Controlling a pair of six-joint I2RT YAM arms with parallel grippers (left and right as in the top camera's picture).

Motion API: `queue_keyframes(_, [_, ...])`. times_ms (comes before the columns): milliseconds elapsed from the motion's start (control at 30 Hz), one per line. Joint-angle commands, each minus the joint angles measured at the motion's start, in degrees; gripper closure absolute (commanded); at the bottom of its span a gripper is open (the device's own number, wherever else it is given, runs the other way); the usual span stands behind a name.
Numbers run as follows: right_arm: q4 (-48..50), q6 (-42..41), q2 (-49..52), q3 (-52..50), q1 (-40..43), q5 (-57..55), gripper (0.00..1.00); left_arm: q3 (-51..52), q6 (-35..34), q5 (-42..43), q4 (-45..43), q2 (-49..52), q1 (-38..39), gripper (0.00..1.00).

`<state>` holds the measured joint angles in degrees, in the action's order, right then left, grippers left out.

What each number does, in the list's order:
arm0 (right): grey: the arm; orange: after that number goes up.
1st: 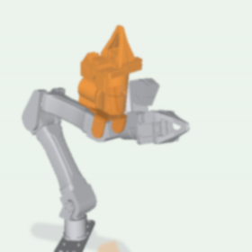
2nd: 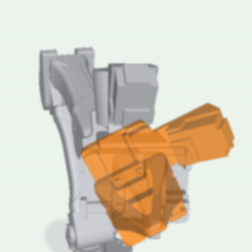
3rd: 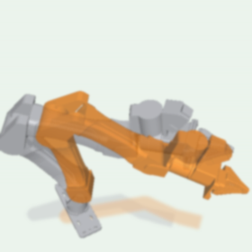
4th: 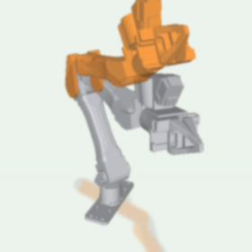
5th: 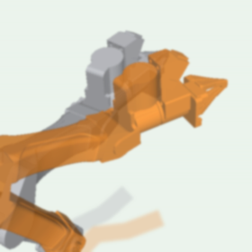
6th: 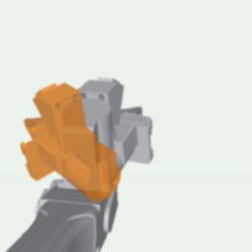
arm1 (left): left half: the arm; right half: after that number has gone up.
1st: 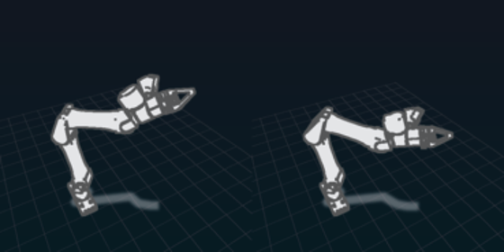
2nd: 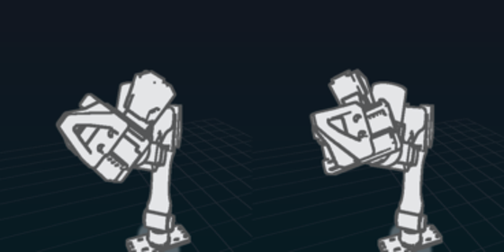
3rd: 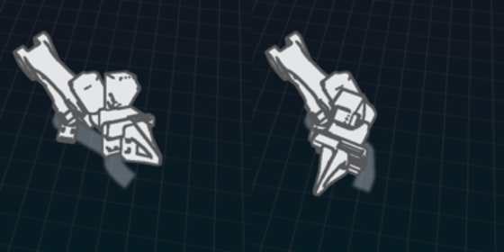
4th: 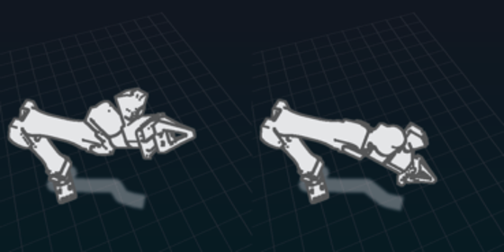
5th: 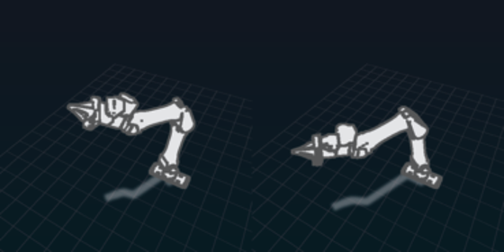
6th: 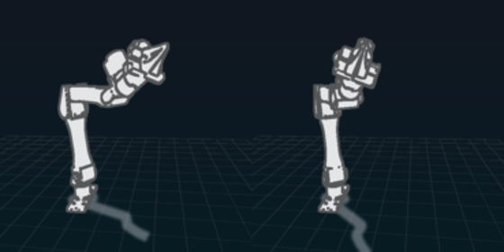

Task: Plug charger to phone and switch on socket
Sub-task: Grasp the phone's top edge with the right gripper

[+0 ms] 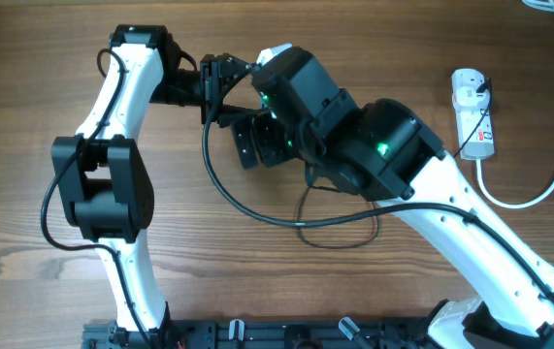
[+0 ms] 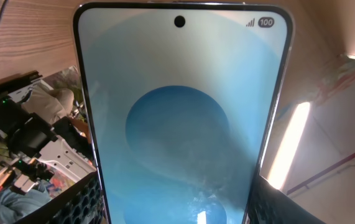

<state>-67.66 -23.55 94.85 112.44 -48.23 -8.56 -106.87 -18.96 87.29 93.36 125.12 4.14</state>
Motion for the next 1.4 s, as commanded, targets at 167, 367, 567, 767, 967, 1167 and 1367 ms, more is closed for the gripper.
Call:
queue_keyframes(167, [1.64,-10.05,6.86,1.44,-0.15,-11.89,0.05,-0.09,0.50,0.50,-0.11,-2.75,0.26,0.36])
queue_keyframes(367, [3.13,-9.84,9.44,1.44,-0.15,-16.04,0.14,-0.09,0.52,0.50,-0.15,-2.75,0.26,0.36])
queue_keyframes(567, [4.11,-8.61,12.35,1.44,-0.13,-17.44,0.23,-0.07,0.52,0.28,-0.39,-2.75,0.26,0.36])
queue_keyframes(767, [5.33,-7.98,13.25,1.51,-0.15,-17.51,0.36,-0.09,0.52,0.28,-0.42,-2.75,0.26,0.36])
queue_keyframes(967, [5.09,-8.02,13.27,1.51,-0.13,-17.09,0.37,-0.09,0.50,0.28,-1.88,-2.75,0.26,0.36])
queue_keyframes(1167, [4.66,-11.08,13.27,1.51,-0.15,-15.56,0.40,-0.07,-3.56,0.09,-5.51,-2.75,0.15,0.36])
queue_keyframes(1367, [3.96,-11.10,13.16,1.51,-0.15,-14.99,0.42,-0.09,-4.28,0.09,-6.84,-2.75,0.15,0.36])
